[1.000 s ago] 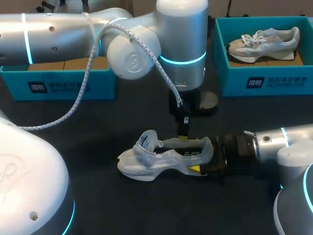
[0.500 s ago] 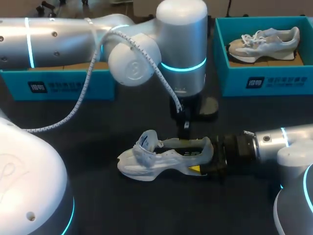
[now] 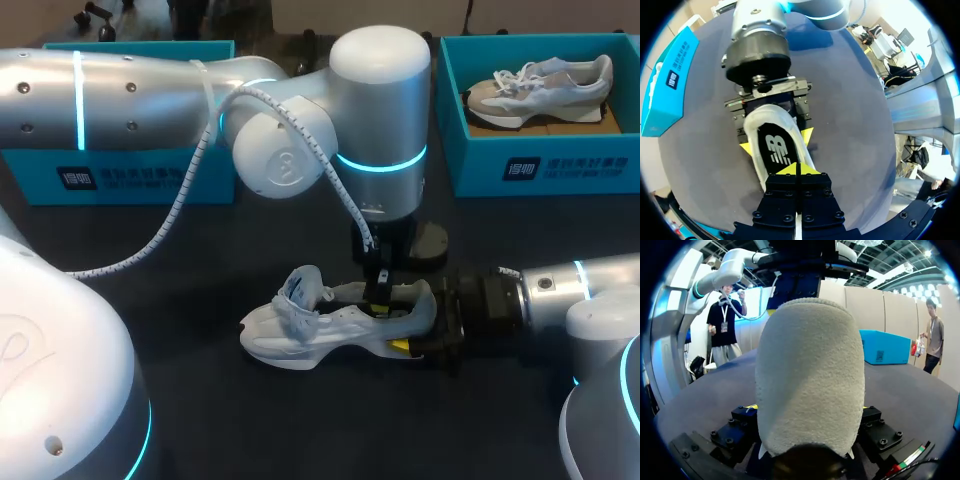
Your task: Take the shoe out of the shoebox, open the shoe tongue, remove and reinsert the insole, then place the shoe into the shoebox
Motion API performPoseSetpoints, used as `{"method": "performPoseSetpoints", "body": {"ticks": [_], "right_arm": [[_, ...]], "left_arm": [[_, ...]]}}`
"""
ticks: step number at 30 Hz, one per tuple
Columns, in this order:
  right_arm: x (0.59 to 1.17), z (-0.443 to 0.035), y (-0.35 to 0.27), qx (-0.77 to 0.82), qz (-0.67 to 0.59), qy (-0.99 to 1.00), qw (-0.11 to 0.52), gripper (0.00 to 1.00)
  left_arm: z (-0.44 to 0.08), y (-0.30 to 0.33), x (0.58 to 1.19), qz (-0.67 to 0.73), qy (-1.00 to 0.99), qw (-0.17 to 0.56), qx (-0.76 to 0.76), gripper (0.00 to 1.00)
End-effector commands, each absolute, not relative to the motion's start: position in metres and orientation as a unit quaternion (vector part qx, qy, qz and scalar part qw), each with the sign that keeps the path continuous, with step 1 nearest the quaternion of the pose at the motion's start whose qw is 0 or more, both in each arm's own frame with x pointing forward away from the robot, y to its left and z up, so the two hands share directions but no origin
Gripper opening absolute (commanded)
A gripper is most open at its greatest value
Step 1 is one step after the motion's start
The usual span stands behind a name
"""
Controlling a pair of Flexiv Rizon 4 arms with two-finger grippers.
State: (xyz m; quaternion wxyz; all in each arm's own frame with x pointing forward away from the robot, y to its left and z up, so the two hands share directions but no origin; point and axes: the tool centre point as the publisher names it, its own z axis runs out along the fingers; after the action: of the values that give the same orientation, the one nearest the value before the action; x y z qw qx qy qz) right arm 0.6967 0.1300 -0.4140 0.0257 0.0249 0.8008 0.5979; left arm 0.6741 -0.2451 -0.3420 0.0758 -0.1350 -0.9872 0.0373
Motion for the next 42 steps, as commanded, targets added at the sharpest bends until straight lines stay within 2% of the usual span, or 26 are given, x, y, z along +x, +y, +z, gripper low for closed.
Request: {"method": "performPoseSetpoints", "body": {"ticks": [1, 22, 42], "right_arm": [[0.697, -0.413, 0.132, 0.025, 0.595, 0.803, 0.025, 0.0], [0.697, -0.413, 0.132, 0.025, 0.595, 0.803, 0.025, 0.0], [0.697, -0.413, 0.132, 0.025, 0.595, 0.803, 0.025, 0.0]], "left_arm": [[-0.356, -0.25, 0.671, 0.029, -0.987, 0.079, -0.136, 0.0], [-0.384, -0.223, 0.669, -0.002, -0.986, 0.129, -0.106, 0.0], [-0.402, -0.203, 0.659, -0.02, -0.987, 0.135, -0.082, 0.0]]}}
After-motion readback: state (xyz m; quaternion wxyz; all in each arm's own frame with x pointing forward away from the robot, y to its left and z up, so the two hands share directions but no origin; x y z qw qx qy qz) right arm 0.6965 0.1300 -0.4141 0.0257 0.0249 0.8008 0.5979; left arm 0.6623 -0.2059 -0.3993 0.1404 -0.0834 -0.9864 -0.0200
